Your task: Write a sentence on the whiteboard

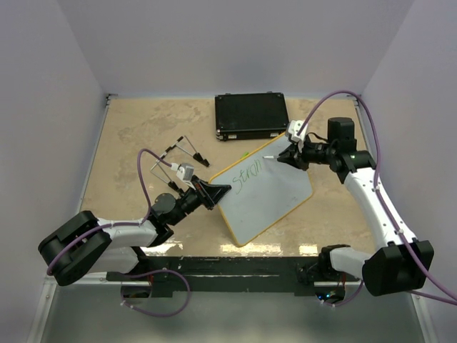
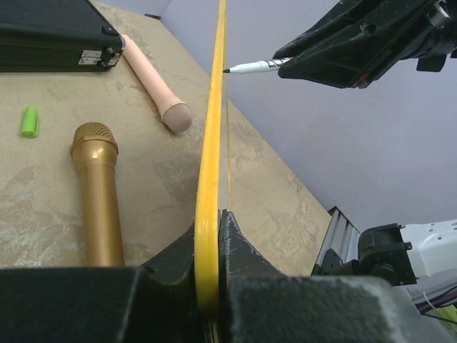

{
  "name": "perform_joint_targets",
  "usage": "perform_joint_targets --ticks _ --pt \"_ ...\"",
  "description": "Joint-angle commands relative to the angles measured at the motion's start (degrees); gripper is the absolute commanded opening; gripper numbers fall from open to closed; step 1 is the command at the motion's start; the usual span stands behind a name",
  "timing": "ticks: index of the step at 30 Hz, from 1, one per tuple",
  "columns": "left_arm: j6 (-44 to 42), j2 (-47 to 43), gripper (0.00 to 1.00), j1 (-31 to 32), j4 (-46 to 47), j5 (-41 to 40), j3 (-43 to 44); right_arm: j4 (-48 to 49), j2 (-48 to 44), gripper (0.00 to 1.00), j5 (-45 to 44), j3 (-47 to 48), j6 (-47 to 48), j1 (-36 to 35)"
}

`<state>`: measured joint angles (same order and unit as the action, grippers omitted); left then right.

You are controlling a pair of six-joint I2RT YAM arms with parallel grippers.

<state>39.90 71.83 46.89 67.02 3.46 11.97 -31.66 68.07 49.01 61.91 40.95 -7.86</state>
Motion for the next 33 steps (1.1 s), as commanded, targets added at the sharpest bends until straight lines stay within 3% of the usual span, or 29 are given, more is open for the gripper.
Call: perform_joint_targets --ticks 1,10,21,33 --pt "-6.3 0.9 0.0 0.1 -2.9 3.7 -1.3 0.9 0.9 0.0 0.7 0.2 0.4 0.1" --pt "-6.1 1.6 0.0 0.0 -2.2 4.1 -1.2 -3.0 2.8 0.0 3.7 1.4 4.0 0.0" --pt "-6.1 1.2 0.0 0.0 -2.3 3.9 -1.2 -6.7 3.1 0.0 1.0 1.3 6.7 0.1" --pt "-6.2 0.5 0.0 0.1 -2.8 3.9 -1.5 -1.4 1.0 0.0 -2.3 1.8 1.5 0.2"
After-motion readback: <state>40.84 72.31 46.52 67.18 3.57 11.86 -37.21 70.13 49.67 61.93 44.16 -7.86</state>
